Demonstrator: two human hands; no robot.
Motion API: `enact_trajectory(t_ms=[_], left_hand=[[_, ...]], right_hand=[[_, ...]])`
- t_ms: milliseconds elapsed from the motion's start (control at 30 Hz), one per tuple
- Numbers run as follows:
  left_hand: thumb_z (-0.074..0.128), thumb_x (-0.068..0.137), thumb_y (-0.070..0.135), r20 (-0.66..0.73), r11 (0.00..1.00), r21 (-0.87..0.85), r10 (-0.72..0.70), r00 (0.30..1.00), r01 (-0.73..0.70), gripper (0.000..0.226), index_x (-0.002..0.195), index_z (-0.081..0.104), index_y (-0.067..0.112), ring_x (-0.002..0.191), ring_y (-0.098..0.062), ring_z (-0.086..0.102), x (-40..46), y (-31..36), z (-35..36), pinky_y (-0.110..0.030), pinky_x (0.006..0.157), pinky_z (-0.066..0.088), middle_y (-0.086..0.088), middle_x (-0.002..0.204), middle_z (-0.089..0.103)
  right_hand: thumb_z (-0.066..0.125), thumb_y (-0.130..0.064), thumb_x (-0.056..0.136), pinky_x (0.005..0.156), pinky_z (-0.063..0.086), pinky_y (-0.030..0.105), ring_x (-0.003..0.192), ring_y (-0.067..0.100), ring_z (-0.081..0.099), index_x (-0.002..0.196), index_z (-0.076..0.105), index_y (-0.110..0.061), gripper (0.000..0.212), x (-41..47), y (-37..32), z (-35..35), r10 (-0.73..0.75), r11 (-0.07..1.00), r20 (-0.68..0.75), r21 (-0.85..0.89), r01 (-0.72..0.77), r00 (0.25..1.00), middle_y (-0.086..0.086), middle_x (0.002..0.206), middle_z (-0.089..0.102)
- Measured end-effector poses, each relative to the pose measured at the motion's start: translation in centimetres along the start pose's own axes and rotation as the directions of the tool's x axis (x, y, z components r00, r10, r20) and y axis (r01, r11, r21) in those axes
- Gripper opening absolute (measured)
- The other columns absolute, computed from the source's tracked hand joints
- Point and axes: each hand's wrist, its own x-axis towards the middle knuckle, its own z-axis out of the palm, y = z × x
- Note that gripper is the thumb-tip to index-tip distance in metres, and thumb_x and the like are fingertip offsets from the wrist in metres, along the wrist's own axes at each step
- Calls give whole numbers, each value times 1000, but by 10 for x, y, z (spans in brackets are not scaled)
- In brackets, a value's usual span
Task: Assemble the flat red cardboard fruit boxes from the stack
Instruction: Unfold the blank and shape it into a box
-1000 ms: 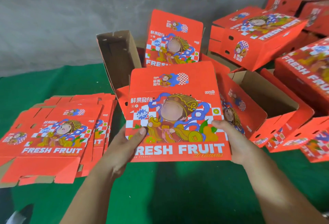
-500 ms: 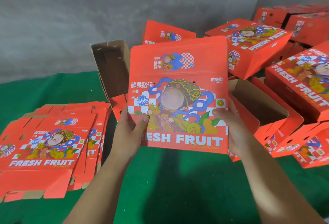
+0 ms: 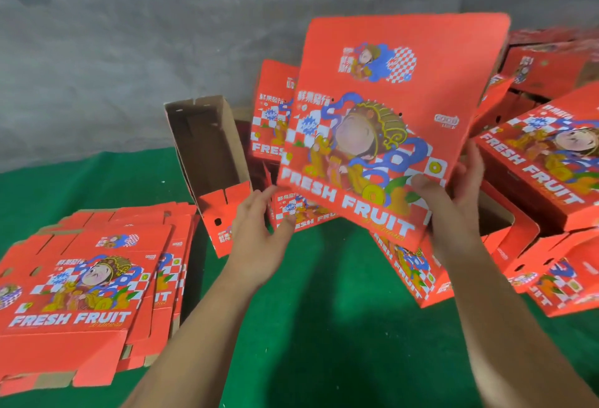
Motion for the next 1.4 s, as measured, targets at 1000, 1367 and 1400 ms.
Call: enact_trajectory(t_ms=[1000, 1367, 1400], left_hand=[[62, 104, 22, 215, 888, -414, -117, 970, 199, 19, 117, 64, 35, 103, -1, 62, -14, 18, 39, -7, 83, 46, 15, 118, 67], [58, 105, 12, -63, 726, -600, -463, 884, 338, 19, 121, 67, 16, 110, -14, 65, -56, -65, -41, -38, 108, 49, -4, 120, 72], [57, 105, 11, -78, 720, -600, -487, 870, 349, 19, 121, 67, 15, 105, -12, 64, -63, -74, -50, -38, 107, 49, -3, 117, 71]], right_hand=[[67, -22, 78, 115, 30, 40, 137, 27, 36, 149, 41, -12, 77, -38, 60, 78, -97, 818, -97, -575, 24, 991, 1, 138, 41], [69, -4, 88, 115, 40, 46, 134, 20, 44, 142, 49, -18, 60, -134, 109, 201, 177, 873, 463, -481, 78, 868, 0, 136, 42], [69, -3, 88, 114, 40, 46, 134, 20, 44, 142, 49, -17, 60, -144, 113, 210, 204, 875, 504, -478, 75, 839, 2, 138, 42]])
